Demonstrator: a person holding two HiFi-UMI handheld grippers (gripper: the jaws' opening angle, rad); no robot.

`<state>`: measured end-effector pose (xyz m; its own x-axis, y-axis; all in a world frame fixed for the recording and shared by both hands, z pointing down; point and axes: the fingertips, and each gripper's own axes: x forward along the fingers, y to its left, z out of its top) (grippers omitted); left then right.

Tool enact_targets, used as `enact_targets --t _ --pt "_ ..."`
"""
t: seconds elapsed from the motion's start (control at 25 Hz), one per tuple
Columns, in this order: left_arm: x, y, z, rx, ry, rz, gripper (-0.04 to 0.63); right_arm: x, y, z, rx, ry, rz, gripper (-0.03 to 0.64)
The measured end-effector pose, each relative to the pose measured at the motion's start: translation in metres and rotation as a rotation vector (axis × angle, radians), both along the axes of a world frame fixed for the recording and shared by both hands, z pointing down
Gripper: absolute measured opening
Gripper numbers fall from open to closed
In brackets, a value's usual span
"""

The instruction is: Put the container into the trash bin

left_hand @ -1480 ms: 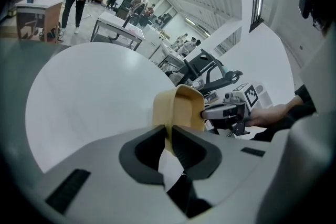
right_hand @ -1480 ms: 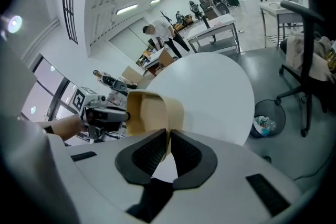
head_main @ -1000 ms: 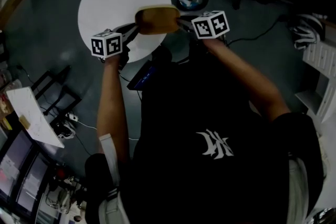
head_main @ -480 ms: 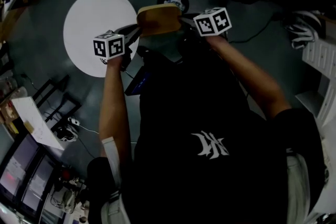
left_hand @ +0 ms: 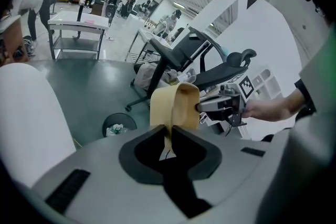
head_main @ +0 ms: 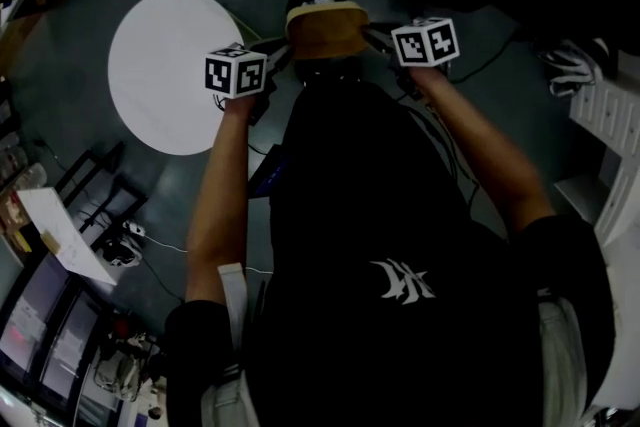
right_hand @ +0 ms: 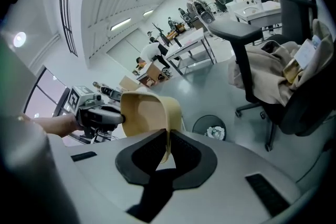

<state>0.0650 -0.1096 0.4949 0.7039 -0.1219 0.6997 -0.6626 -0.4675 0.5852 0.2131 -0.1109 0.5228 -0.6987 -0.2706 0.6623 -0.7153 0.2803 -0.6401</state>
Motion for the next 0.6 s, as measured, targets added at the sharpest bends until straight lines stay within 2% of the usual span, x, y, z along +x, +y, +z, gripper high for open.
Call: enact_targets --t 0.16,0.32,0.6 --pt "0.027 0.003 0.041 -0.031 -0.004 -0.029 0.043 0.027 -0.004 0.035 -0.018 0.054 0.013 0.052" --pt "0.04 0.019 0.09 -0.107 -0.03 -0.023 0.043 0.037 -0.013 0.072 -0.026 0.088 0.041 0.052" --pt "0.05 0.017 0.192 -0.16 -0.087 -0.139 0.041 0.044 -0.034 0.159 -0.029 0.127 -0.01 0.052"
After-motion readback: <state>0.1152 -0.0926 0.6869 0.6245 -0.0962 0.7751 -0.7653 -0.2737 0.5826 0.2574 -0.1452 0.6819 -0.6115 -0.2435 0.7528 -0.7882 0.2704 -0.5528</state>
